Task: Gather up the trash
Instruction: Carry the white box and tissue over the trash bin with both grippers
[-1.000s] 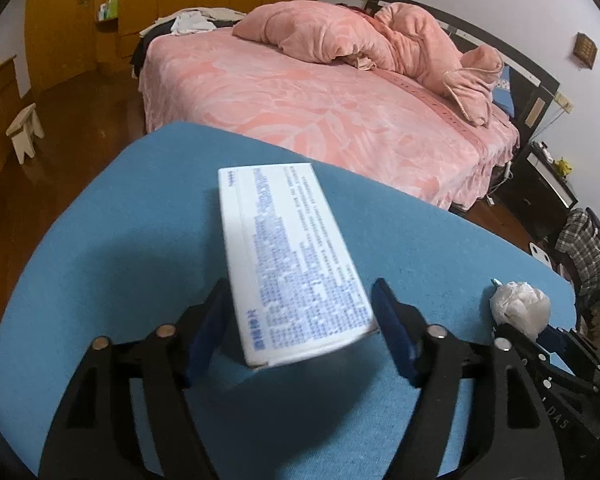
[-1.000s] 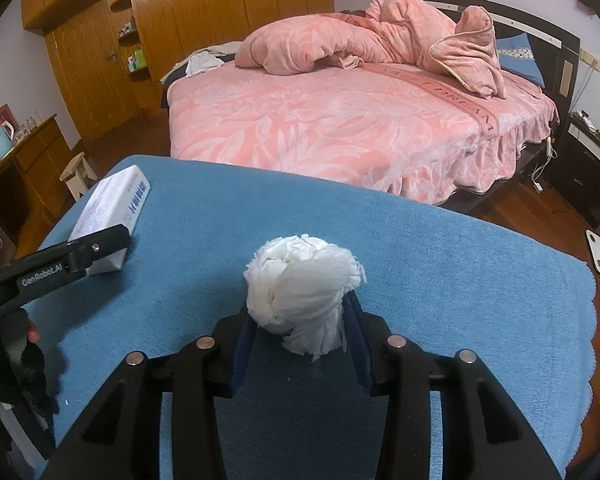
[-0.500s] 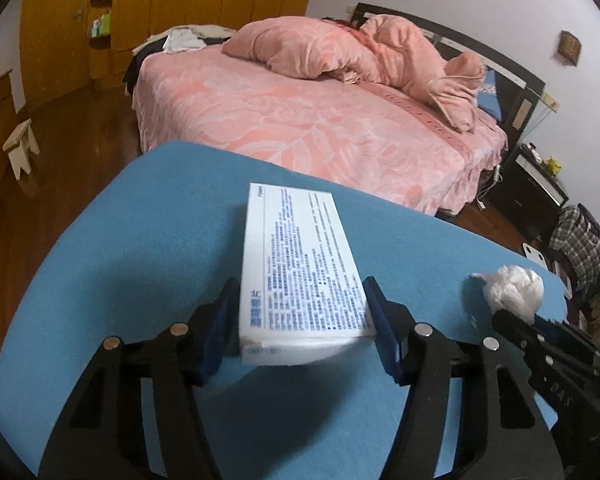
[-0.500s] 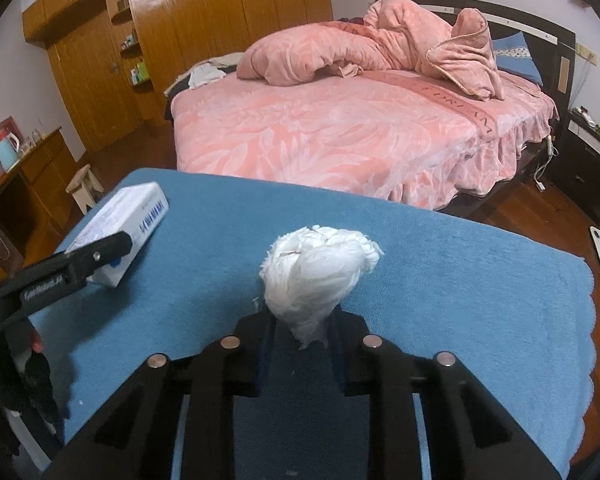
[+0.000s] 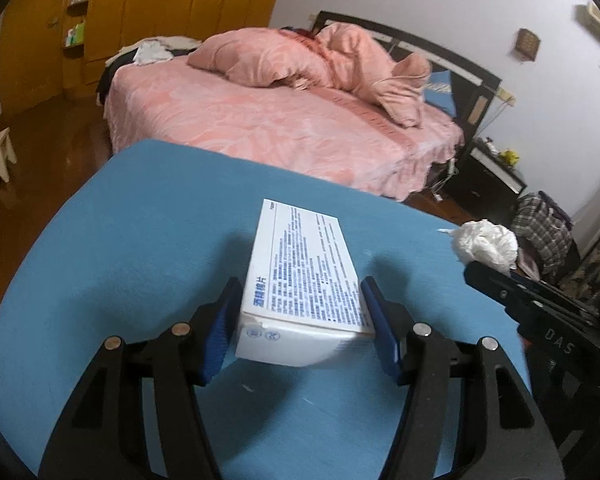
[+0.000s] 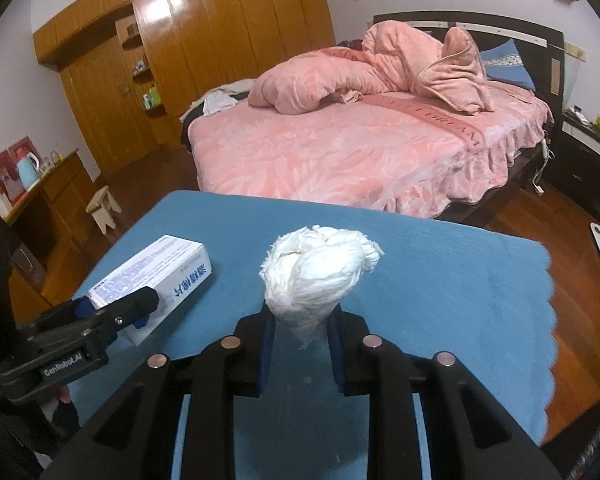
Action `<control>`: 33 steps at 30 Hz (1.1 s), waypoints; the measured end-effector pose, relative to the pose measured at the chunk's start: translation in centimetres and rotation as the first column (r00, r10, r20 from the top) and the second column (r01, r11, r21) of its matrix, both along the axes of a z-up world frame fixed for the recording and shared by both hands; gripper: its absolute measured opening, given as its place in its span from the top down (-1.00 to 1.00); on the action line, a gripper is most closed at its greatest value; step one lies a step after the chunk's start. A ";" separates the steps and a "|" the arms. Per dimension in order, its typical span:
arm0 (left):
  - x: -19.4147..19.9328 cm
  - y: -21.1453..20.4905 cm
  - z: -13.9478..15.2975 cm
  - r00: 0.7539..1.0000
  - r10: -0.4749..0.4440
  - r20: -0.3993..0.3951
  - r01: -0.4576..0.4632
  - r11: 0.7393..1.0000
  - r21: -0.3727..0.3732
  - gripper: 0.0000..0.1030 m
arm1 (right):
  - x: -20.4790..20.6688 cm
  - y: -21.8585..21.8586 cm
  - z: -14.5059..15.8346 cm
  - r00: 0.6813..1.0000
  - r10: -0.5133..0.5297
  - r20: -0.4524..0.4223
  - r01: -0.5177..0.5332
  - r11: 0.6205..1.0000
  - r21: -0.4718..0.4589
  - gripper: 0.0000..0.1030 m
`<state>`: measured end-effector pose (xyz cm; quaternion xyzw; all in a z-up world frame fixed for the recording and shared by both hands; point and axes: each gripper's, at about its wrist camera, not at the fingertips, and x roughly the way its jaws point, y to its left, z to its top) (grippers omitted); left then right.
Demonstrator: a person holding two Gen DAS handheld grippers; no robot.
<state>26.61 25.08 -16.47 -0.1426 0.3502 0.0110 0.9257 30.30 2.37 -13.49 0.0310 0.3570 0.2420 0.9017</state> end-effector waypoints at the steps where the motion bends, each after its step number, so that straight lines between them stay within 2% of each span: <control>1: -0.6 -0.7 0.3 1.000 -0.009 0.007 0.009 1.000 0.002 -0.14 | -0.8 -0.8 0.3 1.000 -0.006 0.001 0.006 1.000 0.000 0.53; 9: -2.2 -4.1 -1.9 0.996 -0.055 -0.070 0.056 0.998 0.011 -0.14 | -4.2 -3.6 -0.6 0.999 -0.030 -0.038 0.029 0.999 -0.034 0.53; 12: -3.4 -4.7 -1.3 0.997 -0.053 -0.051 0.052 0.999 -0.005 -0.14 | -5.1 -5.0 -0.4 0.998 -0.049 -0.043 0.048 0.999 -0.021 0.53; 19: -6.9 -8.9 3.0 0.993 -0.112 0.049 0.112 0.994 -0.013 -0.14 | -8.5 -10.0 2.7 0.993 -0.113 0.022 0.112 0.993 0.030 0.53; 23: -8.9 -12.4 5.6 0.980 -0.164 0.111 0.164 0.986 0.007 -0.14 | -10.7 -13.2 4.7 0.986 -0.156 0.062 0.153 0.987 0.054 0.53; 29: -11.6 -18.1 9.4 0.949 -0.252 0.188 0.252 0.967 0.024 -0.14 | -14.9 -17.8 7.3 0.970 -0.214 0.115 0.209 0.976 0.056 0.53; 33: -13.5 -22.4 11.6 0.919 -0.320 0.229 0.318 0.947 0.046 -0.14 | -17.3 -20.6 8.6 0.956 -0.254 0.144 0.249 0.967 0.055 0.53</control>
